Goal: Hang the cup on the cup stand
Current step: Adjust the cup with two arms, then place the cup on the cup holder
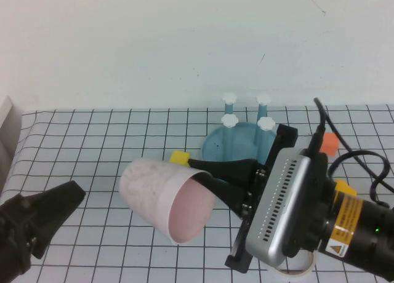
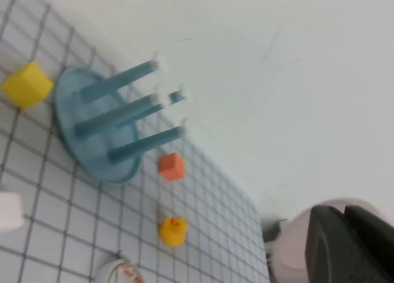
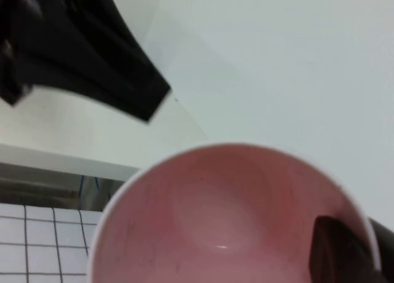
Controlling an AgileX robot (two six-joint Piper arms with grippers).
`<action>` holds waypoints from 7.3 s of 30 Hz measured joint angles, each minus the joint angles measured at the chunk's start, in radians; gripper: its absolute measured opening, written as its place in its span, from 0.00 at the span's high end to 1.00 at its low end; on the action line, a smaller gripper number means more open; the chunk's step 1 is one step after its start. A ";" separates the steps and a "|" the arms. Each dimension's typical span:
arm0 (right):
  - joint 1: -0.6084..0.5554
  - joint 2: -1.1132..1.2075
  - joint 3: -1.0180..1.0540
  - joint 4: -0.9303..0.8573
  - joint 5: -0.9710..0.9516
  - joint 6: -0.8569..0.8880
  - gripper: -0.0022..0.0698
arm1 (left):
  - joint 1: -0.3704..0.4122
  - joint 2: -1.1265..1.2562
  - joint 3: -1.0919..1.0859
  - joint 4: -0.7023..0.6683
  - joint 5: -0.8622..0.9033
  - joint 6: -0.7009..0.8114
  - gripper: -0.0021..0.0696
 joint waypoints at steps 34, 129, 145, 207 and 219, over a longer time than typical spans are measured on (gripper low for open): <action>0.000 0.068 0.000 0.274 0.190 -0.033 0.95 | 0.000 0.523 -0.236 0.012 0.419 0.007 0.08; 0.011 0.016 0.024 0.108 -0.011 0.263 0.78 | 0.000 0.550 -0.503 0.000 -0.038 0.399 0.17; 0.011 -0.605 0.098 -1.070 0.755 1.268 0.97 | -0.122 0.818 -0.971 -0.002 0.016 0.937 0.18; 0.011 -0.800 0.471 -1.149 1.261 1.442 0.97 | -0.357 1.656 -1.514 -0.014 -0.301 1.388 0.19; 0.011 -0.800 0.471 -1.149 1.265 1.442 0.97 | -0.357 1.656 -1.514 -0.014 -0.303 1.385 0.20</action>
